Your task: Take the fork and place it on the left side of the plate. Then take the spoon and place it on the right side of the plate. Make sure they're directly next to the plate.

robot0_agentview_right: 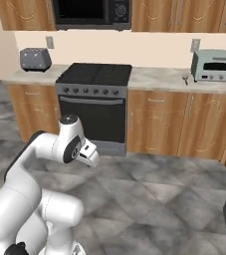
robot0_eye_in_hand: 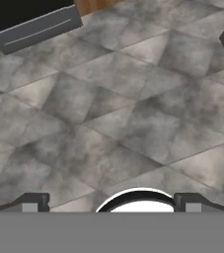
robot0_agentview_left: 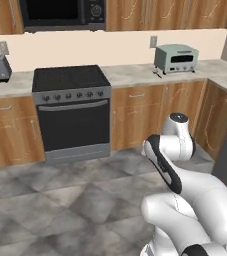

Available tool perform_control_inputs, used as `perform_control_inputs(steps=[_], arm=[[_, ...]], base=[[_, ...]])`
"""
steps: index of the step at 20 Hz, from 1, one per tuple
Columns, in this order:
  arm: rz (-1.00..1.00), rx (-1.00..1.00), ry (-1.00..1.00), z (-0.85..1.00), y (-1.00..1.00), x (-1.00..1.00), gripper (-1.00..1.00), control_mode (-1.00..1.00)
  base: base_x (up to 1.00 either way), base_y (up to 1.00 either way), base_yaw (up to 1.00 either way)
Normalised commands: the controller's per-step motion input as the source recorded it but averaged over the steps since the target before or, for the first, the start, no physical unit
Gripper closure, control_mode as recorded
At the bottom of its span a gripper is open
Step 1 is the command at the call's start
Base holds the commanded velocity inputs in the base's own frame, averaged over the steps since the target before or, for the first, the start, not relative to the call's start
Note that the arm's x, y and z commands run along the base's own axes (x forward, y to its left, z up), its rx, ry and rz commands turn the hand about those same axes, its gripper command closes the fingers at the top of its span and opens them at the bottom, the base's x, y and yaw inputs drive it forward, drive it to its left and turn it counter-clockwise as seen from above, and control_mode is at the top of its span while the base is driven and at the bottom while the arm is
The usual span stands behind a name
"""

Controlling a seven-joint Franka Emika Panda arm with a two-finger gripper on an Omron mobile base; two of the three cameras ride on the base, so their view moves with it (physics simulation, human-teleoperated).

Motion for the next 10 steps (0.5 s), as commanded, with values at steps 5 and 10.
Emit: perform_control_inputs(steps=[5,10], arm=[[0.00,0.00,0.00,0.00,0.00,0.00,-1.00,1.00],[0.00,0.00,0.00,0.00,0.00,0.00,-1.00,1.00]], base=[[0.79,-0.36,0.00],[0.80,-0.49,0.00]])
